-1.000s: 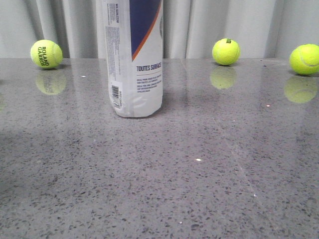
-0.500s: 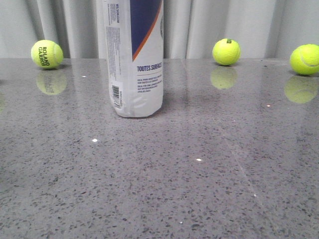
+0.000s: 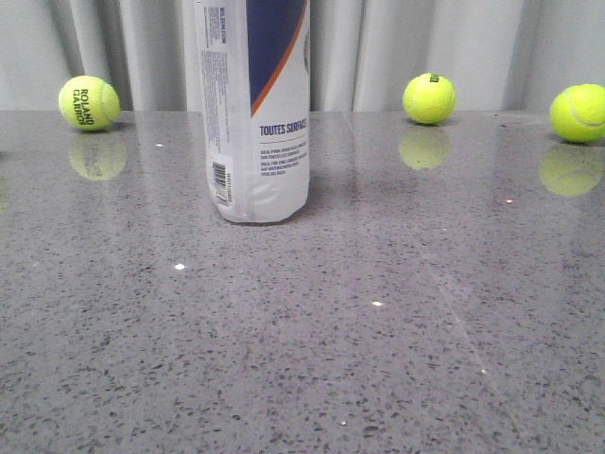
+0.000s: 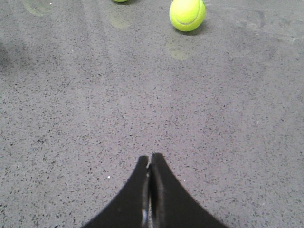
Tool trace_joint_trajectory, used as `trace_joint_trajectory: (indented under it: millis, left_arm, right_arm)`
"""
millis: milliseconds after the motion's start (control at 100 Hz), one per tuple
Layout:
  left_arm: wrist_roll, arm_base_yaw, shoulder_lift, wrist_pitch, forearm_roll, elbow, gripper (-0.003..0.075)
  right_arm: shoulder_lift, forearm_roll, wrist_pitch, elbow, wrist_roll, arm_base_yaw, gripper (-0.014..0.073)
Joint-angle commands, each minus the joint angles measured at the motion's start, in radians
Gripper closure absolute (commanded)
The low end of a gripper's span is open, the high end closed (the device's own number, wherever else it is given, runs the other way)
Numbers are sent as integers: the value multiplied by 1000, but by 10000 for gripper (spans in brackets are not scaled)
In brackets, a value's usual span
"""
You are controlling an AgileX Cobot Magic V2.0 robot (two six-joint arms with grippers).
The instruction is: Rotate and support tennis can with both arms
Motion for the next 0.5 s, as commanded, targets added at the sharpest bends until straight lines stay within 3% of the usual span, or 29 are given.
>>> trace_joint_trajectory:
  millis: [0, 210, 490]
  left_arm:
    - [-9, 31, -35, -89, -3, 13, 740]
    - [-9, 103, -134, -97, -3, 115, 740]
    - [-9, 126, -223, -272, -3, 275, 740]
  right_arm:
    - [12, -52, -60, -25, -4, 0, 661]
    - [12, -52, -60, -25, -4, 0, 661]
    - [12, -52, -60, -25, -4, 0, 661]
